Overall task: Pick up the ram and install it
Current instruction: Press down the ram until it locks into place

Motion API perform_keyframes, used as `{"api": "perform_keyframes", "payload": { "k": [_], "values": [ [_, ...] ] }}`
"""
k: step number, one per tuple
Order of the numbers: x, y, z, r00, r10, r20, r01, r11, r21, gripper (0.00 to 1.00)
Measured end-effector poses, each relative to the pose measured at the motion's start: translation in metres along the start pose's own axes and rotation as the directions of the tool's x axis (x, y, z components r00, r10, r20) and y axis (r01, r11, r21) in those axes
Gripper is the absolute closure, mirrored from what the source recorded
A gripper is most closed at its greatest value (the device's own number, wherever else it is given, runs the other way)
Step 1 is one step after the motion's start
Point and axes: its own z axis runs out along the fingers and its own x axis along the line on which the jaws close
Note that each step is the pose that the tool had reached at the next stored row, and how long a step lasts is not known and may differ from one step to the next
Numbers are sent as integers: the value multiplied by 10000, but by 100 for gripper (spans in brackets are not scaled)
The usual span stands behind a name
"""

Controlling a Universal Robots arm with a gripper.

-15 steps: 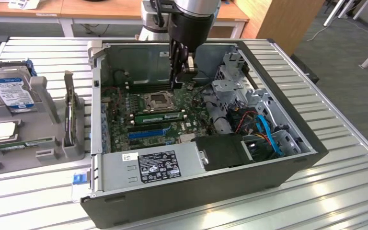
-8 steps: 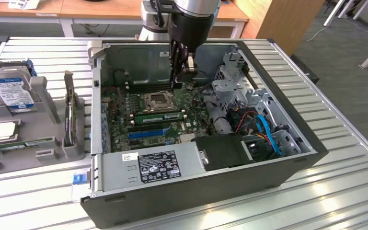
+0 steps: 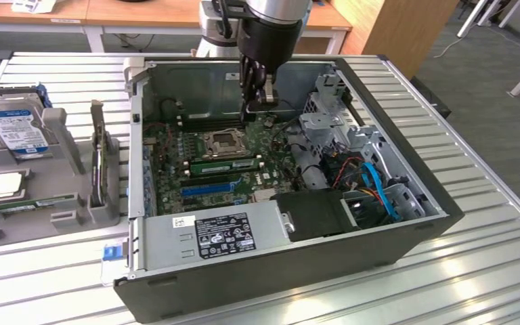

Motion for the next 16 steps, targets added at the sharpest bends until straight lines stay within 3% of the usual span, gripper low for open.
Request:
{"api": "perform_keyframes", "payload": {
  "k": [16],
  "values": [
    [0,-27,-2,10000,1,-1,-1,10000,0,90]
  ]
}}
